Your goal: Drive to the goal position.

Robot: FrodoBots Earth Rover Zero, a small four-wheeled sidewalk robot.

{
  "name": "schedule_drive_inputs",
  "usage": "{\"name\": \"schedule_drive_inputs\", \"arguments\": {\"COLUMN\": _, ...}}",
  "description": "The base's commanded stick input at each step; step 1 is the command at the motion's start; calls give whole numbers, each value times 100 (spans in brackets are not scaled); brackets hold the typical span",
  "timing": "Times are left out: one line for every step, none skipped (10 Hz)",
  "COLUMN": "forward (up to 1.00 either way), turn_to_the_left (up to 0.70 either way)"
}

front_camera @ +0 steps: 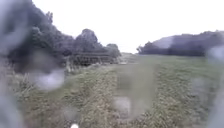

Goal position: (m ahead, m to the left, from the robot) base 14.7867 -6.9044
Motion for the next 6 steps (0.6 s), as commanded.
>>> {"name": "schedule_drive_inputs", "arguments": {"forward": 85, "turn_to_the_left": -28}}
{"name": "schedule_drive_inputs", "arguments": {"forward": 85, "turn_to_the_left": 0}}
{"name": "schedule_drive_inputs", "arguments": {"forward": 85, "turn_to_the_left": 0}}
{"name": "schedule_drive_inputs", "arguments": {"forward": 85, "turn_to_the_left": 0}}
{"name": "schedule_drive_inputs", "arguments": {"forward": 85, "turn_to_the_left": 0}}
{"name": "schedule_drive_inputs", "arguments": {"forward": 85, "turn_to_the_left": 0}}
